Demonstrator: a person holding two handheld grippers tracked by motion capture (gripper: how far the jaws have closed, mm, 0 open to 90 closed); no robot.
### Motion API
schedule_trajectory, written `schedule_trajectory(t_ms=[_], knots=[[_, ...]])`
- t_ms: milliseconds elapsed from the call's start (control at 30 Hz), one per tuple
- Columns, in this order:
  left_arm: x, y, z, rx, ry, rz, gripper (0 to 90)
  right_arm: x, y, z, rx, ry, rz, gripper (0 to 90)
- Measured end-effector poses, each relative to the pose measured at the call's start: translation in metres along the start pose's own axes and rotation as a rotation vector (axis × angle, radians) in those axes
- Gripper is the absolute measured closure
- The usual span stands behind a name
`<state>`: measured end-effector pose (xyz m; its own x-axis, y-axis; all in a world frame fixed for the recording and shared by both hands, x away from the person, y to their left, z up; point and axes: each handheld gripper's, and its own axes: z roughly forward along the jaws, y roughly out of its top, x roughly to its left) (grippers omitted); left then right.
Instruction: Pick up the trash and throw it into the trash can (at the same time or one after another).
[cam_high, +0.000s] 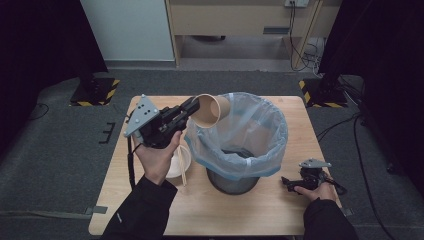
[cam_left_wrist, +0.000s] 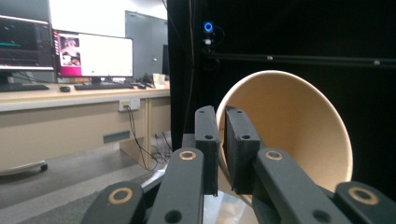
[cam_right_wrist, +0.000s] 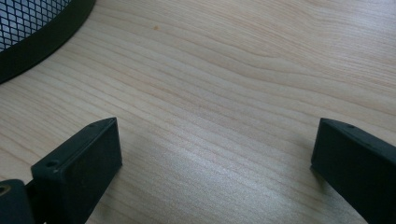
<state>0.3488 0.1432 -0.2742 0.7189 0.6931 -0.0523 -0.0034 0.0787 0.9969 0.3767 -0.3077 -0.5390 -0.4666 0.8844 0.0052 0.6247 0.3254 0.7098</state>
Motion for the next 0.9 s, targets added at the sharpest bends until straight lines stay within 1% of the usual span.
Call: schedule_trajectory(t_ms=[67,100,133,200,233,267,300,333,400,433,533,667,733,767,800,867,900], knots=[[-0.002,-0.004,0.006,0.019,-0.008,0.002,84.1,0.000,0.000,0.000,0.000,0.000,0.000,1.9],[-0.004,-0.007,0.011,0.038,-0.015,0.005,84.1,0.000,0.000,0.000,-0.001,0.000,0.002,1.9],[-0.004,-0.007,0.011,0.038,-0.015,0.005,84.1,0.000,0.000,0.000,-0.001,0.000,0.002,1.9],[-0.006,-0.011,0.017,0.051,-0.021,-0.001,84.1,0.000,0.000,0.000,0.000,0.000,0.000,1.9],[-0.007,-0.014,0.022,0.067,-0.027,-0.003,84.0,0.000,0.000,0.000,-0.001,0.000,0.003,1.8],[-0.007,-0.014,0.022,0.067,-0.027,-0.003,84.0,0.000,0.000,0.000,-0.001,0.000,0.003,1.8],[-0.009,-0.018,0.026,0.086,-0.040,-0.008,83.9,0.000,0.000,0.000,-0.001,0.000,0.003,1.9],[-0.009,-0.018,0.026,0.086,-0.040,-0.008,83.7,0.000,0.000,0.000,-0.001,0.000,0.003,1.9],[-0.010,-0.021,0.031,0.107,-0.055,-0.012,83.0,0.000,0.000,0.000,-0.001,0.000,0.003,1.8],[-0.010,-0.022,0.032,0.108,-0.059,-0.012,80.0,0.000,0.000,0.000,-0.001,0.000,0.003,1.8],[-0.011,-0.023,0.033,0.102,-0.061,-0.013,78.3,0.000,0.000,0.000,0.001,0.001,0.005,1.8],[-0.009,-0.018,0.026,0.083,-0.049,-0.007,75.7,0.000,0.000,0.000,-0.001,0.000,0.003,1.8],[-0.006,-0.013,0.015,0.060,-0.032,-0.001,73.5,0.000,0.000,0.000,0.001,0.002,0.005,1.7],[-0.004,-0.011,0.011,0.057,-0.024,0.004,72.5,0.000,0.000,0.000,0.001,0.001,0.005,1.7],[-0.004,-0.011,0.011,0.057,-0.024,0.004,71.6,0.000,0.000,0.000,0.001,0.001,0.005,1.7],[0.002,-0.008,-0.002,0.061,0.005,0.021,70.6,0.000,0.000,0.000,0.001,0.002,0.005,1.7],[0.002,-0.008,-0.002,0.061,0.005,0.021,70.2,0.000,0.000,0.000,0.001,0.002,0.005,1.7]])
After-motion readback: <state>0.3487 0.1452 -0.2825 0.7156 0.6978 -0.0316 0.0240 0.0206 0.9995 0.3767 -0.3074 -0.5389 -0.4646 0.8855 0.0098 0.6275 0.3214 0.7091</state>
